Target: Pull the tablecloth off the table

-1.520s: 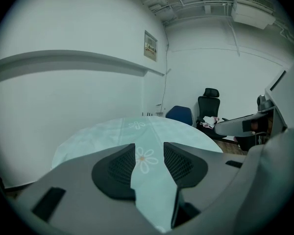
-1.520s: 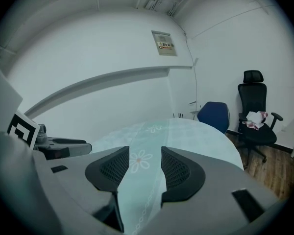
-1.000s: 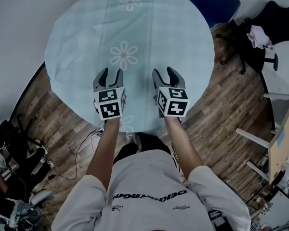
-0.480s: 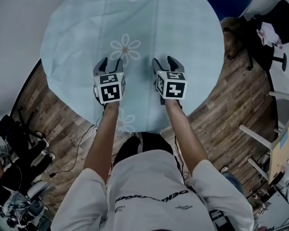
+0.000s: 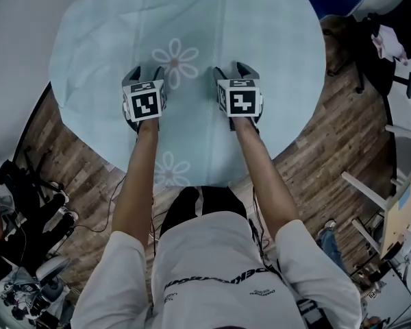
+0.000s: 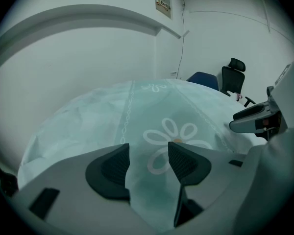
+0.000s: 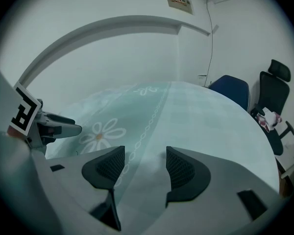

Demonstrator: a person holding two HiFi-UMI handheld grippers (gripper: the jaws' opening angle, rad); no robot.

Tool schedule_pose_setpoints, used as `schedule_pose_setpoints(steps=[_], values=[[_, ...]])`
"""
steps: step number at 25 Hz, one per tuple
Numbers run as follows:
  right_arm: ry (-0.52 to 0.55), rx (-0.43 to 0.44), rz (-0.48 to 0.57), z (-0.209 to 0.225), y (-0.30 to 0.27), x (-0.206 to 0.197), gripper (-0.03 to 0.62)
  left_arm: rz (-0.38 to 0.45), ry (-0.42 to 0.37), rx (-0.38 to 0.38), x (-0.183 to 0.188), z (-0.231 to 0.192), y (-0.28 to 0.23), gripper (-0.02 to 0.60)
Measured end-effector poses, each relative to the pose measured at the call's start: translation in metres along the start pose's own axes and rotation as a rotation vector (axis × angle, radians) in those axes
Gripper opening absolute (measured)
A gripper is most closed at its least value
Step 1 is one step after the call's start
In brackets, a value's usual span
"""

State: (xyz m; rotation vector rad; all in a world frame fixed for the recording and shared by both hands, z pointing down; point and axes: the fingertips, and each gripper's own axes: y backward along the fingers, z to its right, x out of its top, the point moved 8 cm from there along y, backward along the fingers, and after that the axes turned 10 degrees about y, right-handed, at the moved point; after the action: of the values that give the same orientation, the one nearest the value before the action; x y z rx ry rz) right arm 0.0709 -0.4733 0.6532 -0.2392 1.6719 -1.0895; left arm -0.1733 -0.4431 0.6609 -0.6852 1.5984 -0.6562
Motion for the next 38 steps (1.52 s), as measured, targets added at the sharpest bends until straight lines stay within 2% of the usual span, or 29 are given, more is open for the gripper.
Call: schedule_pose_setpoints(steps=[5, 7, 9, 11, 14, 17, 20, 25, 29, 32, 38], values=[[0.023, -0.028, -0.026, 0.009, -0.02, 0.004, 0.288, -0.013, -0.031, 0.052, 0.004, -0.025, -0.028, 0.265], [0.053, -0.024, -0.058, 0.007, -0.032, 0.004, 0.291, -0.019, -0.016, 0.06, 0.006, -0.038, -0.036, 0.267], [0.095, -0.025, -0.07, 0.006, -0.039, 0.003, 0.291, -0.025, 0.031, 0.031, 0.006, -0.047, -0.043, 0.274], [0.093, -0.026, -0.038, 0.007, -0.039, -0.001, 0.291, -0.016, 0.061, 0.001, 0.006, -0.05, -0.044, 0.278], [0.063, -0.028, 0.001, 0.005, -0.037, -0.003, 0.291, 0.004, 0.066, -0.017, 0.004, -0.051, -0.042, 0.275], [0.083, -0.025, -0.03, 0.005, -0.037, -0.003, 0.287, -0.009, 0.051, -0.035, 0.002, -0.048, -0.043, 0.244], [0.118, -0.018, -0.045, 0.005, -0.037, -0.001, 0.25, -0.024, 0.026, -0.05, 0.004, -0.044, -0.044, 0.198], [0.104, -0.014, -0.056, 0.001, -0.037, -0.001, 0.182, -0.02, 0.005, -0.069, 0.0, -0.045, -0.039, 0.12], [0.114, 0.004, -0.084, 0.0, -0.037, 0.002, 0.069, -0.047, 0.031, -0.108, 0.002, -0.05, -0.038, 0.031], [0.057, 0.016, -0.102, -0.002, -0.037, 0.0, 0.034, -0.054, 0.02, -0.115, 0.003, -0.053, -0.037, 0.018], [-0.081, 0.105, -0.083, 0.011, -0.038, -0.01, 0.032, -0.053, 0.064, -0.099, -0.001, -0.045, -0.039, 0.015]])
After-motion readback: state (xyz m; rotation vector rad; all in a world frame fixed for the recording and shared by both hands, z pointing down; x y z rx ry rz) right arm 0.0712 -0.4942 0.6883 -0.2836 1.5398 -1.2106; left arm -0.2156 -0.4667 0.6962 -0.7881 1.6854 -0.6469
